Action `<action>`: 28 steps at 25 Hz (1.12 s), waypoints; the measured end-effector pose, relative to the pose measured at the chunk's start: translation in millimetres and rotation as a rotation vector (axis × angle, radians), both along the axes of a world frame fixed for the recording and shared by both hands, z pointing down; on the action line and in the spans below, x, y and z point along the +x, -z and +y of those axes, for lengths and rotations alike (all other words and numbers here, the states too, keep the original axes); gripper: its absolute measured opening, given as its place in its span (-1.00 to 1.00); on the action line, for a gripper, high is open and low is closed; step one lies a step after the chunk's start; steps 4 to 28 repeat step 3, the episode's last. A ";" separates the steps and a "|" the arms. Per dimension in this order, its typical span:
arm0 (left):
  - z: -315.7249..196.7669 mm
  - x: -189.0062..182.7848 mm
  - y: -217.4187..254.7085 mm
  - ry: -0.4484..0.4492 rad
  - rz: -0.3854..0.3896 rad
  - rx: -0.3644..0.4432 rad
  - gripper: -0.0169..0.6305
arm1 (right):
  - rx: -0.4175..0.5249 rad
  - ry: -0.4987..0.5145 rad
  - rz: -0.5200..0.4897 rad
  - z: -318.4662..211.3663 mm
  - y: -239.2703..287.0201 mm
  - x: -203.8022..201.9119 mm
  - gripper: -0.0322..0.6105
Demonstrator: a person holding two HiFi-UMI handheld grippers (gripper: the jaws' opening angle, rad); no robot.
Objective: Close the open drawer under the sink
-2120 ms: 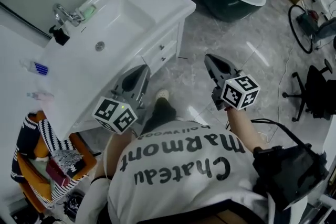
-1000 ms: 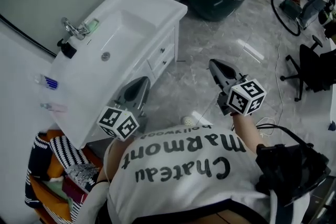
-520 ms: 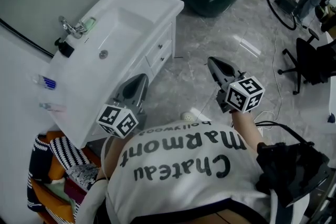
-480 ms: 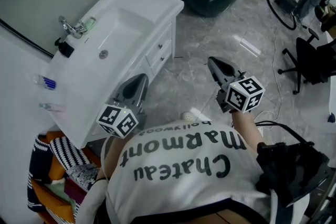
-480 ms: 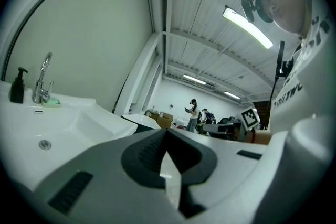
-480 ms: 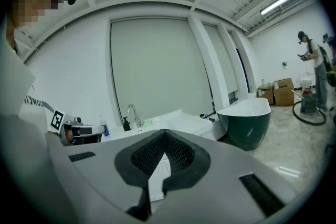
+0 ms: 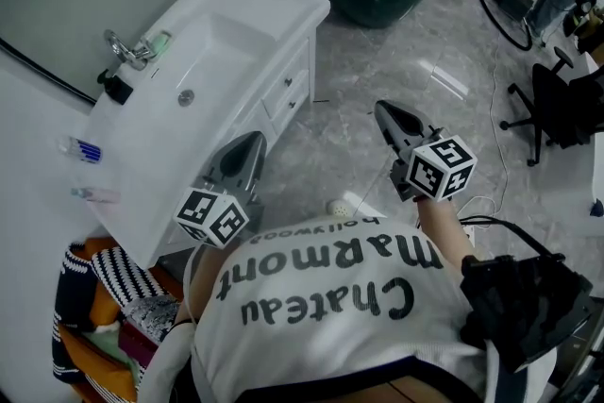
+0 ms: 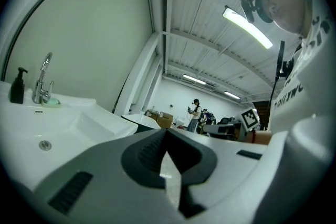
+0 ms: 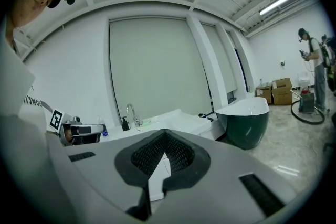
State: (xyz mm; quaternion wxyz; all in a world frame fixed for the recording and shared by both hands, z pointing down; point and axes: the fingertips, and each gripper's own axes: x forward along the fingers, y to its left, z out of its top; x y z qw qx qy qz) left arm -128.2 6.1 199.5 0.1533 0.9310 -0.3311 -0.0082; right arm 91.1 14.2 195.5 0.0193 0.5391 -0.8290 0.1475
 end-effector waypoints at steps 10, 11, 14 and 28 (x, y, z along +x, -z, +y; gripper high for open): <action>-1.7 0.1 0.5 0.000 0.000 0.002 -0.92 | -0.002 -0.001 0.005 -1.4 -0.4 0.3 -0.87; -1.7 0.1 0.5 0.000 0.000 0.002 -0.92 | -0.002 -0.001 0.005 -1.4 -0.4 0.3 -0.87; -1.7 0.1 0.5 0.000 0.000 0.002 -0.92 | -0.002 -0.001 0.005 -1.4 -0.4 0.3 -0.87; -1.7 0.1 0.5 0.000 0.000 0.002 -0.92 | -0.002 -0.001 0.005 -1.4 -0.4 0.3 -0.87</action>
